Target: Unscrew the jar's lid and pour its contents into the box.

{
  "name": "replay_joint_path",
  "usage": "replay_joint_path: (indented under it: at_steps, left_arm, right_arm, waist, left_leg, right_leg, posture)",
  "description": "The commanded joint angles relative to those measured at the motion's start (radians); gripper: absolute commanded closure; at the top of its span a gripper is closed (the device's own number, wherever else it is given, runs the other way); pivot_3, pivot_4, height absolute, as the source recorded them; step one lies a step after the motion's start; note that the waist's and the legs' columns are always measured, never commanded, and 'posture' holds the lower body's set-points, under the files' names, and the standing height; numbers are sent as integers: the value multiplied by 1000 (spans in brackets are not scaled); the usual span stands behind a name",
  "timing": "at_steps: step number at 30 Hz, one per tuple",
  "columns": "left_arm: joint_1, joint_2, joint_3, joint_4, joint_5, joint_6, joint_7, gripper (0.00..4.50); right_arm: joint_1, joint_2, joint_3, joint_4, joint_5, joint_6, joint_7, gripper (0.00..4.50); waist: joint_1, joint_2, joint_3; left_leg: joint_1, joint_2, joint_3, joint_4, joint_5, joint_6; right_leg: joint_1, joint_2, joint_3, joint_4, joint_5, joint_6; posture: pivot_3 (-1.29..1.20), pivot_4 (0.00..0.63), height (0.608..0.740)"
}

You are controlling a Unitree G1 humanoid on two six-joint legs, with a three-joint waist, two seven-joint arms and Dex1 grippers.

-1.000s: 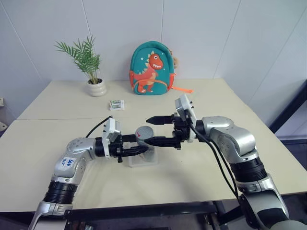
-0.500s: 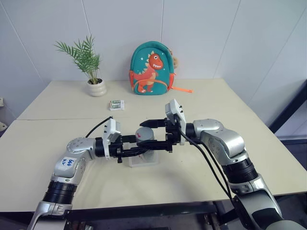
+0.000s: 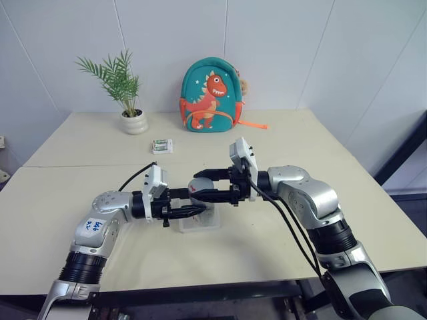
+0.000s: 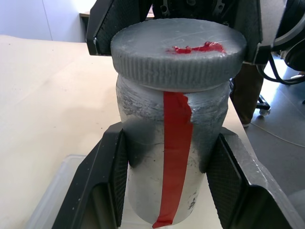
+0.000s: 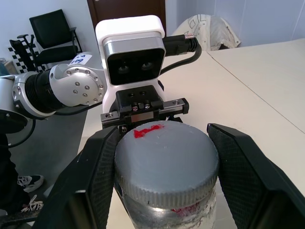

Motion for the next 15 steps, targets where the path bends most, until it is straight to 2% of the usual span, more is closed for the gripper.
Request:
replay_joint_path:
  at_steps: [1, 9, 15]
  left_arm:
    - [4, 11, 17, -41, -11, -5, 3, 2538]
    - [8, 8, 16, -45, -11, -3, 5, 2538]
    - [9, 7, 20, -53, -17, 0, 6, 2538]
  right_arm:
    - [-27, 11, -26, -25, 28, -3, 6, 1602]
    - [-90, 71, -199, -35, 230, 159, -86, 1602]
    - [-61, -9, -227, -24, 157, 90, -134, 1602]
  waist:
    - [0, 0, 0]
    - [0, 0, 0]
    - [2, 0, 0]
  left_leg:
    - [0, 0, 0, 0, 0, 0]
    - [0, 0, 0, 0, 0, 0]
    - [0, 0, 0, 0, 0, 0]
  right_leg:
    - [0, 0, 0, 0, 0, 0]
    - [0, 0, 0, 1, 0, 0]
    - [0, 0, 1, -1, 0, 0]
  posture:
    - [0, 150, 740]
    - [0, 150, 740]
    - [0, 150, 740]
